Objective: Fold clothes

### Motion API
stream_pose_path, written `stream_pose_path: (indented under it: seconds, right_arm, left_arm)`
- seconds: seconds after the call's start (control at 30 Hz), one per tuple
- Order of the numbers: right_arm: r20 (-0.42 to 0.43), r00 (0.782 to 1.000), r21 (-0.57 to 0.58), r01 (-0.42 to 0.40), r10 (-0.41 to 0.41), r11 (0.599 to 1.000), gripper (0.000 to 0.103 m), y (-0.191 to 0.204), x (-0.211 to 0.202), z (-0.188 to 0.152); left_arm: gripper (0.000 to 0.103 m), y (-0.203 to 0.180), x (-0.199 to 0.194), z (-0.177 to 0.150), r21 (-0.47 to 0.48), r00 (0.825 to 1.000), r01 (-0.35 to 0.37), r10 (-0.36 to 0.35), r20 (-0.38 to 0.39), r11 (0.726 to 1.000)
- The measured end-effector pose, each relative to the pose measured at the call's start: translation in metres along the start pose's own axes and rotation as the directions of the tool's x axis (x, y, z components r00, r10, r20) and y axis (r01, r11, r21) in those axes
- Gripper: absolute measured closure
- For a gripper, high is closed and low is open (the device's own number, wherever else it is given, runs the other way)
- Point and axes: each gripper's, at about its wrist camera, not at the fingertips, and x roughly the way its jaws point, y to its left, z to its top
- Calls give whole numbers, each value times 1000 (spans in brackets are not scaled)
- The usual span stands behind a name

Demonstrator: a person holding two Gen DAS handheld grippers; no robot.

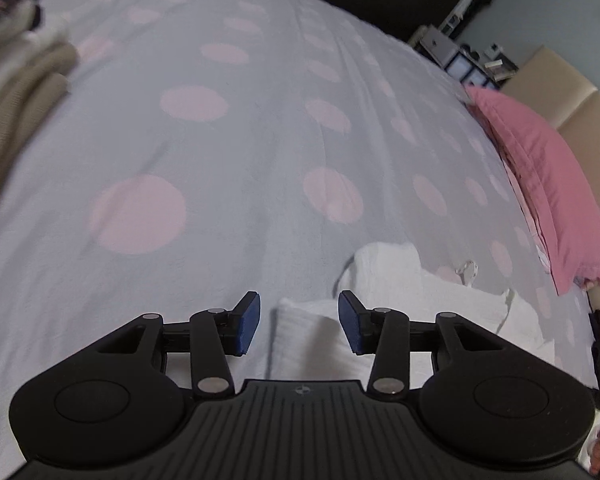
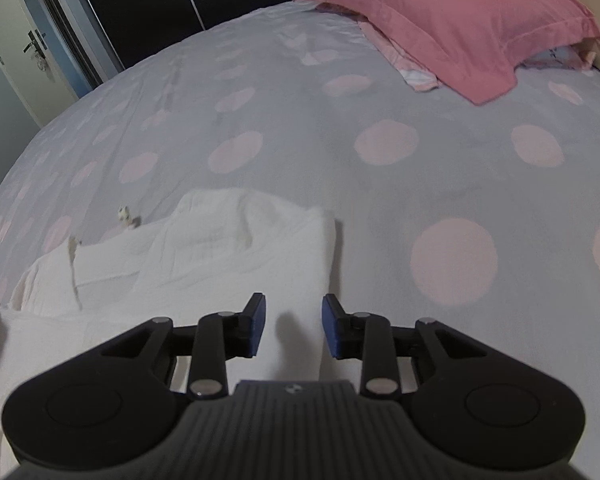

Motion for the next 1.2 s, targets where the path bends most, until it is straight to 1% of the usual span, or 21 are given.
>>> stream_pose_path:
  seconds: [0.1, 0.13, 0.17, 0.23, 0.3, 0.33, 0.4, 0.43, 0.47, 0.53, 0.57, 0.67, 0.7, 0.73, 0.83, 0.87, 0.9, 0.93, 1.0, 1.1, 1.2]
  right_arm:
    - [25, 1000, 26, 16, -17, 1000, 66, -5, 15, 11]
    - [33, 999, 43, 22, -23, 999, 61, -8, 21, 14]
    - [41, 999, 59, 28, -30, 998, 57, -10, 26, 18]
    - [50, 998, 91, 35, -40, 995, 54, -14, 37, 26]
    - [41, 999, 124, 27, -32, 992, 54, -16, 49, 31]
    - [37, 999, 140, 17, -23, 990, 57, -16, 53, 31]
    - [27, 999, 165, -24, 20, 986, 81, -15, 59, 30]
    - [25, 999, 161, -30, 26, 987, 99, -14, 61, 30]
    - [25, 1000, 137, -14, 10, 990, 99, -10, 62, 30]
    - [31, 999, 112, 23, -26, 993, 99, -8, 62, 30]
    - [35, 998, 103, 42, -45, 994, 99, -8, 62, 30]
    - [34, 997, 66, 63, -65, 996, 99, -5, 65, 30]
    - [34, 997, 50, 70, -72, 996, 99, -3, 65, 30]
    - [35, 996, 40, 76, -77, 996, 99, -2, 65, 30]
    - [27, 997, 21, 77, -78, 997, 86, 0, 60, 30]
    - [27, 997, 16, 76, -76, 997, 85, 0, 57, 30]
    - [32, 997, 12, 75, -75, 997, 83, -1, 53, 29]
    - [32, 997, 12, 72, -72, 997, 80, -2, 47, 28]
    - [21, 998, 22, 61, -62, 998, 74, -7, 36, 23]
    - [-16, 999, 9, 34, -34, 999, 72, -10, 17, 11]
    - [-83, 996, -16, -11, 10, 1000, 65, -9, -4, -9]
  left_arm:
    - [67, -4, 15, -3, 44, 999, -5, 7, -46, 999]
    - [72, -6, 19, -5, 61, 998, -15, 19, -60, 998]
    - [75, -6, 22, -8, 73, 997, -25, 30, -73, 997]
    - [90, -5, 25, -11, 84, 997, -34, 40, -69, 996]
    - [99, -4, 23, -14, 83, 998, -29, 34, -54, 996]
    - [100, -4, 20, -14, 89, 999, -24, 27, -39, 996]
    - [101, -6, 10, -13, 110, 999, -36, 35, 17, 993]
    - [102, -3, 5, -11, 101, 998, -59, 55, 42, 993]
    - [102, -1, -1, -10, 90, 995, -82, 76, 68, 993]
    - [102, 8, -3, -1, 84, 988, -139, 132, 81, 987]
    - [102, 13, -2, 0, 82, 987, -149, 144, 65, 985]
    - [102, 14, 3, -5, 121, 985, -165, 158, 63, 979]
    - [102, 15, 5, -5, 110, 985, -166, 160, 59, 980]
    - [102, 15, 7, -6, 99, 985, -166, 161, 55, 981]
    - [99, 17, 11, -8, 76, 989, -147, 144, 43, 986]
    - [99, 16, 10, -8, 77, 990, -137, 133, 47, 988]
    - [96, 16, 4, -9, 84, 990, -132, 127, 60, 988]
    - [89, 16, -1, -11, 91, 990, -128, 121, 72, 988]
    - [82, 17, -13, -15, 93, 991, -114, 106, 84, 989]
    - [82, 18, -32, -27, 101, 993, -105, 99, 65, 989]
    - [80, 18, -52, -49, 120, 995, -95, 92, 29, 988]
